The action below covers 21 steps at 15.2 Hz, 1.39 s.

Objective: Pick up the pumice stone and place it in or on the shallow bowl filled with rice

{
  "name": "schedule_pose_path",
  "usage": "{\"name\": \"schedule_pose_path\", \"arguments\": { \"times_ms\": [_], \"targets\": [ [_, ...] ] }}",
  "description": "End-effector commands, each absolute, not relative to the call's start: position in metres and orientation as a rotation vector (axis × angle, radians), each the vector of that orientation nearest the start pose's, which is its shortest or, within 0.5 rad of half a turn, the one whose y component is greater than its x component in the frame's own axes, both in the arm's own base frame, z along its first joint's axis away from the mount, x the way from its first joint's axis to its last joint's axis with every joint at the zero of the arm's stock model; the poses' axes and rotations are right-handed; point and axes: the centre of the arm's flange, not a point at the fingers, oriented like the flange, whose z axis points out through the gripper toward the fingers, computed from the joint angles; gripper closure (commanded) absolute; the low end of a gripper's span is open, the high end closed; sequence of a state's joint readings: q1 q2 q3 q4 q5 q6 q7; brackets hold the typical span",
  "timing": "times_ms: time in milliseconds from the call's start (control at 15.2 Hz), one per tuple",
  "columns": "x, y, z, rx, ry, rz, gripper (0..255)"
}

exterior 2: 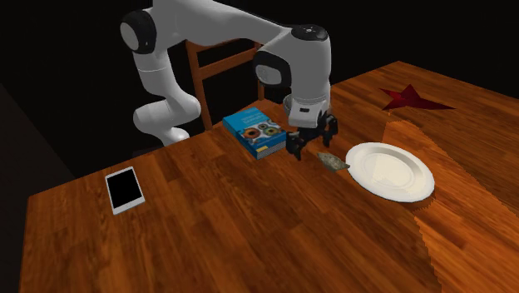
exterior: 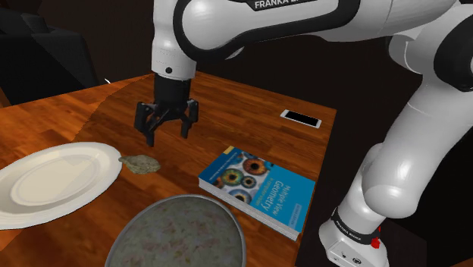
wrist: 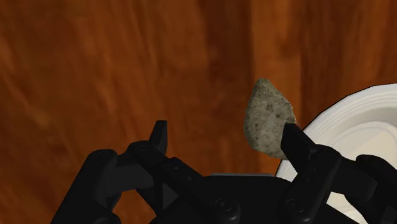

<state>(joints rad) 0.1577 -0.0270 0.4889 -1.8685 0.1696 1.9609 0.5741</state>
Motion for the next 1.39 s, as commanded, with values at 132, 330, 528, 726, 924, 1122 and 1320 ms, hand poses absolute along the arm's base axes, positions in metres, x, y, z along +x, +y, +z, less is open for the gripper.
{"name": "schedule_pose_path", "arguments": {
  "times_ms": [132, 330, 528, 726, 924, 1122, 1320],
  "targets": [
    [0.456, 0.391, 0.533, -2.916, -0.021, -0.013, 0],
    [0.456, 0.395, 0.517, -2.916, -0.021, -0.013, 0],
    [0.456, 0.398, 0.502, -2.916, -0.021, -0.013, 0],
    [0.456, 0.4, 0.494, -2.916, -0.021, -0.013, 0],
    [0.456, 0.4, 0.494, -2.916, -0.021, -0.013, 0],
    [0.456, 0.4, 0.494, -2.916, -0.021, -0.012, 0],
    [0.456, 0.4, 0.494, -2.916, -0.021, -0.012, 255]
  ]
}}
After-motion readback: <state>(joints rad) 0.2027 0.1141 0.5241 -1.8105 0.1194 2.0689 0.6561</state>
